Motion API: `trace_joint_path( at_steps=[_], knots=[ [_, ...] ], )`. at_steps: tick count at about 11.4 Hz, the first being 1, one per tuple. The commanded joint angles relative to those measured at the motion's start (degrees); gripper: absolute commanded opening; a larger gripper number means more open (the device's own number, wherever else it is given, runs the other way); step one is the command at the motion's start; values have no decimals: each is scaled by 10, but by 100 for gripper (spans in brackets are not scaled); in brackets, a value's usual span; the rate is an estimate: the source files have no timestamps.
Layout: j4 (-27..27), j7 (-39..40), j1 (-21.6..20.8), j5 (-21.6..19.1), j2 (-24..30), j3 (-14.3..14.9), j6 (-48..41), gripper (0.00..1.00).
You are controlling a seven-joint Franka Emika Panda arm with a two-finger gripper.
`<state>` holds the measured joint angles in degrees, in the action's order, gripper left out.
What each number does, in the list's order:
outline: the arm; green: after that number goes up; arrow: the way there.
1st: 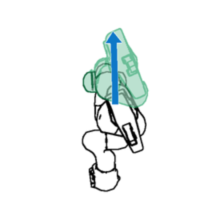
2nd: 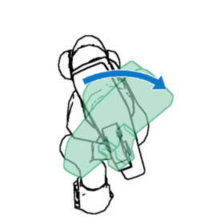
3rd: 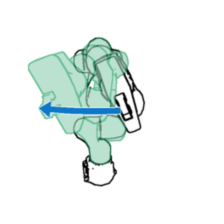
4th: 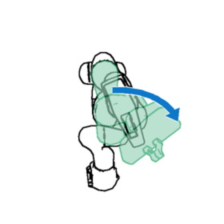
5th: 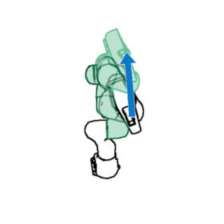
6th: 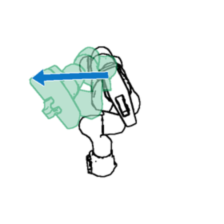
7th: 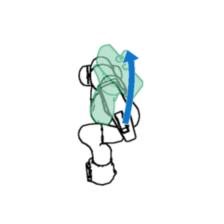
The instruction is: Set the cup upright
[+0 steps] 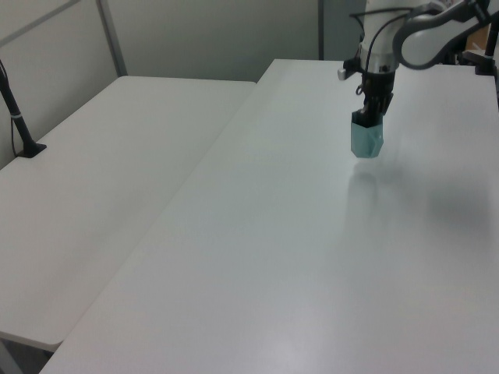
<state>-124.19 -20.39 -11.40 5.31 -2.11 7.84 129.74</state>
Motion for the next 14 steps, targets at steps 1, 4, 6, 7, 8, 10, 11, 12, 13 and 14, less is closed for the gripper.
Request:
trace_joint_path(
  at_steps=[1, 4, 6, 7, 8, 10, 11, 12, 13, 14],
  knots=[
    [-5, 12, 16, -48, -29, -1, 54, 0],
    [-4, 11, 16, -52, -33, -3, 53, 0],
    [-4, 9, 16, -57, -33, -3, 46, 11],
    [-3, 11, 16, -67, -32, -3, 36, 75],
    [3, 19, 15, -66, -30, -3, 15, 100],
    [19, 29, 17, -68, -22, -3, -11, 100],
    [26, 29, 18, -68, -18, -3, -23, 100],
    [41, 29, 21, -68, -8, -2, -39, 100],
    [56, 31, 23, -68, 6, -2, -56, 100],
    [79, 37, 23, -68, 15, -2, -71, 100]
  ],
)
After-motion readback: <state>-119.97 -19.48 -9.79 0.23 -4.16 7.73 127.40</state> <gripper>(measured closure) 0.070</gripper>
